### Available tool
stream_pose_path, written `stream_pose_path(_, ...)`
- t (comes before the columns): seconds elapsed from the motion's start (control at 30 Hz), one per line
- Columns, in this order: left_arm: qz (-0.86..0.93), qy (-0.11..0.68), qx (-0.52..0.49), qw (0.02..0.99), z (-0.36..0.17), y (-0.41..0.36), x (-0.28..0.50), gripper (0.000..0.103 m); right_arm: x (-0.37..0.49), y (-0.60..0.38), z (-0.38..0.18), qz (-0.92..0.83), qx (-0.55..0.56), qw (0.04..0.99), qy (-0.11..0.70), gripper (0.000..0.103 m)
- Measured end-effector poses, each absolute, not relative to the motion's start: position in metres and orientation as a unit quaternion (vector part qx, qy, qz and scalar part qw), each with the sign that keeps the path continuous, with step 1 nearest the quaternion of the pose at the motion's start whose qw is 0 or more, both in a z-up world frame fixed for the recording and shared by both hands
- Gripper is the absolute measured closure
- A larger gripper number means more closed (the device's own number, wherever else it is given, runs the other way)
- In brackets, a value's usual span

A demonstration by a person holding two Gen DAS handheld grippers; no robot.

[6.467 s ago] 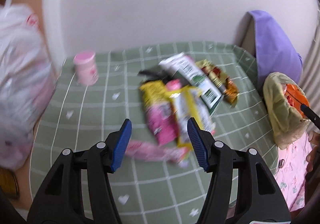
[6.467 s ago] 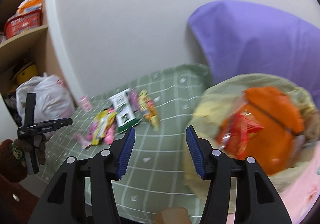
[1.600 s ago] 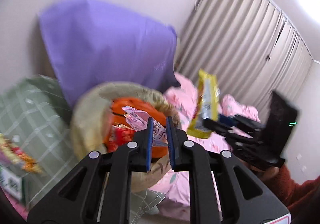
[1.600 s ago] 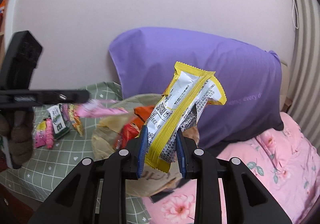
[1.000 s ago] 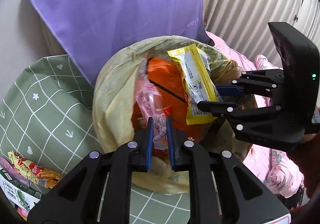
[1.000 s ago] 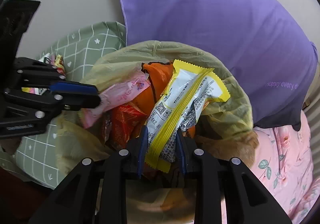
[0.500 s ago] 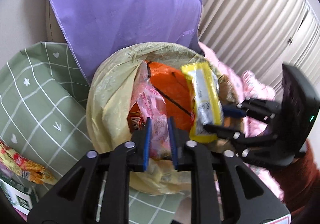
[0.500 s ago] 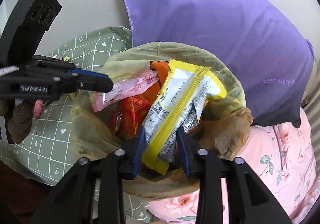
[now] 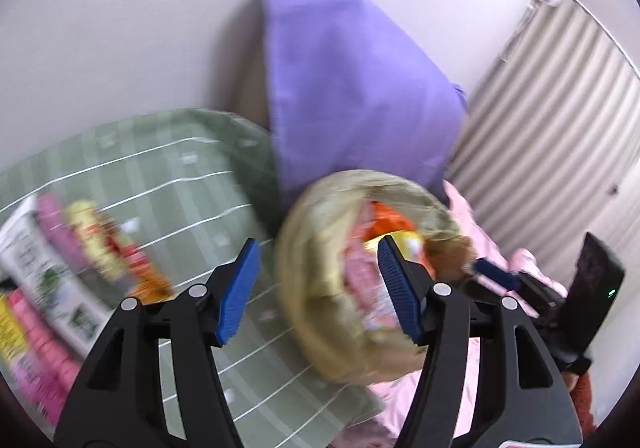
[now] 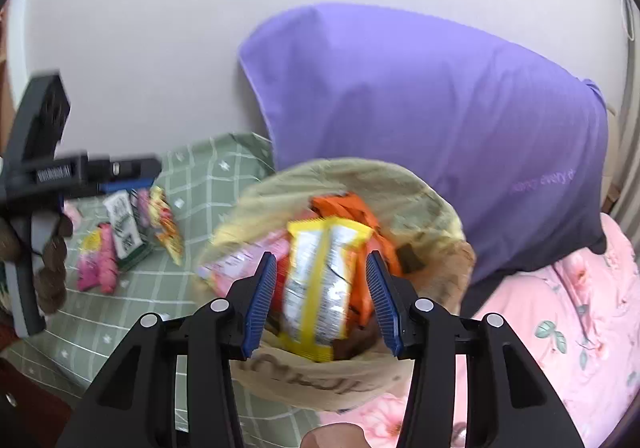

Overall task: Collect trash
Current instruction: 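Open both grippers to drop the candy stick and bar into the bag, then grasp the white milk carton with the right gripper while the left gripper grasps the yellow-pink snack bag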

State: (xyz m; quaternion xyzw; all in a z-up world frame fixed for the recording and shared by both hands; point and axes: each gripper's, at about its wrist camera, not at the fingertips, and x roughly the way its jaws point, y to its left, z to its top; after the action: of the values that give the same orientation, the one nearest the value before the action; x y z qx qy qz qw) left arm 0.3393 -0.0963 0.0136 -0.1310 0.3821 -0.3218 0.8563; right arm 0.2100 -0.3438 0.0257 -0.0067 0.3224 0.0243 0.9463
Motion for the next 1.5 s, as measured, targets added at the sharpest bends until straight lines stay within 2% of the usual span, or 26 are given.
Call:
stream_pose_path(0.17,-0.267,0.380,-0.113,0.878,0.004,-0.047,0.312,0.045,0.209,-0.322,0.030,0.059,-0.007,0.952,0.301,0.059)
stream_pose_path(0.27,-0.223,0.379,-0.103,0.892,-0.005,-0.010,0.298,0.045,0.211,-0.307,0.032,0.091,-0.001,0.953,0.289,0.049)
stream_pose_path(0.6,-0.027,0.371,-0.190,0.909,-0.031,0.133,0.277,0.045,0.228,-0.248,0.018,0.156,-0.032,0.942,0.295,0.049)
stream_pose_path(0.67,-0.015,0.385,-0.204,0.900,-0.041,0.150,0.277,0.037,0.236,-0.238,0.011,0.172,-0.020,0.935,0.309,0.049)
stream_pose_path(0.93,-0.039,0.462,-0.206,0.862,-0.086,0.142,0.306,0.035,0.242,-0.198,-0.010,0.166,-0.058,0.928,0.330,0.049)
stream_pose_path(1.27,-0.037,0.452,-0.194,0.870,-0.092,0.131,0.335,0.035,0.251,-0.171,-0.041,0.140,-0.112,0.913,0.366,0.049)
stream_pose_path(1.5,-0.027,0.436,-0.189,0.879,-0.085,0.159,0.308,0.035,0.303,-0.119,-0.049,0.242,-0.104,0.887,0.378,0.049)
